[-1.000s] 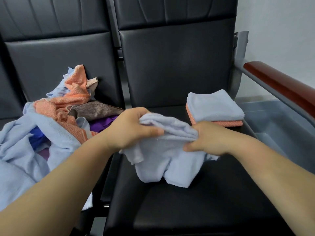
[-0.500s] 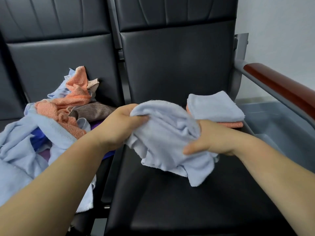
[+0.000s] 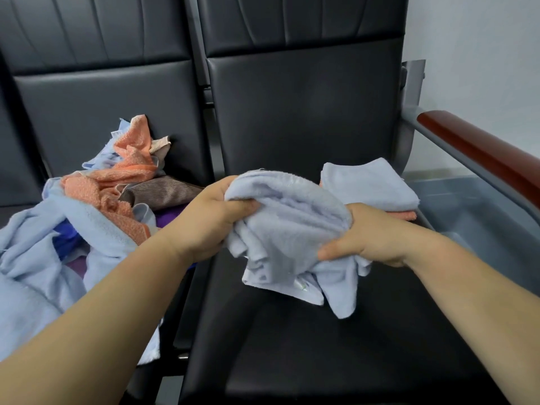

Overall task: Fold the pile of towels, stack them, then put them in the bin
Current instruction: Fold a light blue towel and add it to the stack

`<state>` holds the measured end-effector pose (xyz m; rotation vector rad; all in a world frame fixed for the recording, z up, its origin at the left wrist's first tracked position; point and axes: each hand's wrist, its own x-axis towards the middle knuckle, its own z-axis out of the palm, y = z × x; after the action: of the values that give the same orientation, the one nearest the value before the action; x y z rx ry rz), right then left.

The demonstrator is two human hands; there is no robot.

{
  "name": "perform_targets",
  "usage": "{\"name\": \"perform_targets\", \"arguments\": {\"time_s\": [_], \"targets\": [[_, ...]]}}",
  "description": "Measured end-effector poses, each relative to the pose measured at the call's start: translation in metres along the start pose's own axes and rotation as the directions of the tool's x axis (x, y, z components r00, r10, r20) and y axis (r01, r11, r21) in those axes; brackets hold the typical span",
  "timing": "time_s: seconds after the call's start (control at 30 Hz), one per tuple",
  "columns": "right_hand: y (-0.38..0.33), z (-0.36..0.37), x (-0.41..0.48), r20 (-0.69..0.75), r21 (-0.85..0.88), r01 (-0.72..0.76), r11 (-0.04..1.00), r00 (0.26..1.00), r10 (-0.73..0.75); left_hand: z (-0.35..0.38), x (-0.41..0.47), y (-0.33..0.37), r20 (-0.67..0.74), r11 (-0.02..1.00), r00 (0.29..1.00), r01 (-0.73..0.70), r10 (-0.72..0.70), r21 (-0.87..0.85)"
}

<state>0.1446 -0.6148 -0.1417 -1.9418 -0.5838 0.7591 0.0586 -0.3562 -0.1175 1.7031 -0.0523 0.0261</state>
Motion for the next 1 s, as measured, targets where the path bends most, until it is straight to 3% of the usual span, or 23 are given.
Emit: {"name": "perform_targets", "arguments": {"time_s": [0.1,0.13,0.17,0.23,0.27,0.33,0.4,0.47,0.53,0.63,0.67,0.73,0.8,0.87,0.9,1.0], "targets": [[0.004,0.004,0.001,-0.035,-0.315,-0.060,0.947,0.998,0.051,0.007,-0.002,0.004,0.060,0.997,0.998,0.020,-0.015,-0.078],[0.003,0.005,0.002,-0.084,-0.418,-0.075,0.905,0.995,0.044,0.008,-0.003,0.004,0.084,0.999,0.996,0.020,-0.023,0.039],[0.001,0.005,0.002,-0.128,-0.496,-0.082,0.865,0.992,0.020,0.005,-0.001,0.002,0.100,0.963,0.994,0.004,-0.032,0.270],[-0.004,0.003,0.003,-0.187,-0.534,-0.074,0.843,0.982,-0.032,0.000,0.002,-0.007,0.122,0.688,0.985,-0.002,-0.126,0.725],[-0.007,0.002,0.002,-0.204,-0.503,-0.063,0.862,0.978,-0.047,-0.001,0.002,-0.010,0.099,0.591,0.978,0.030,-0.184,0.806],[-0.009,-0.002,0.001,-0.199,-0.334,-0.018,0.942,0.979,-0.052,-0.003,0.002,-0.011,0.050,0.629,0.981,0.080,-0.187,0.774],[-0.009,-0.003,-0.002,-0.153,-0.012,0.050,0.999,0.987,-0.052,-0.006,0.001,-0.010,0.030,0.824,0.992,0.085,-0.123,0.560],[-0.005,-0.002,-0.002,-0.091,0.182,0.089,0.979,0.993,-0.073,-0.007,0.000,-0.007,0.018,0.947,0.996,0.078,-0.088,0.313],[-0.003,-0.001,0.000,-0.013,0.191,0.054,0.980,0.999,-0.052,-0.004,0.003,-0.007,-0.001,0.994,1.000,0.030,-0.030,0.106],[-0.002,0.002,0.002,0.028,-0.076,-0.003,0.997,1.000,0.005,0.004,0.005,-0.006,0.024,0.991,0.999,-0.037,0.040,-0.127],[-0.002,0.003,0.003,0.005,-0.214,-0.027,0.976,1.000,0.029,0.005,0.005,-0.005,0.049,0.993,0.998,-0.020,0.026,-0.115],[0.000,0.003,0.007,-0.086,-0.432,-0.071,0.899,0.996,0.038,0.006,0.002,-0.002,0.090,0.988,0.995,0.019,-0.034,0.156],[0.000,0.002,0.008,-0.162,-0.506,-0.093,0.858,0.987,0.011,0.005,0.002,-0.006,0.089,0.826,0.984,0.081,-0.156,0.557],[-0.001,0.000,0.006,-0.179,-0.394,-0.081,0.915,0.984,0.010,0.002,0.003,-0.011,0.062,0.661,0.975,0.096,-0.212,0.745],[-0.003,-0.002,0.004,-0.140,-0.269,-0.055,0.962,0.990,0.017,-0.001,0.003,-0.013,0.039,0.664,0.980,0.104,-0.197,0.740],[-0.005,-0.002,-0.001,-0.042,0.050,0.028,0.998,0.999,-0.026,-0.006,0.000,-0.008,-0.006,0.874,0.997,0.068,-0.074,0.481]]}}
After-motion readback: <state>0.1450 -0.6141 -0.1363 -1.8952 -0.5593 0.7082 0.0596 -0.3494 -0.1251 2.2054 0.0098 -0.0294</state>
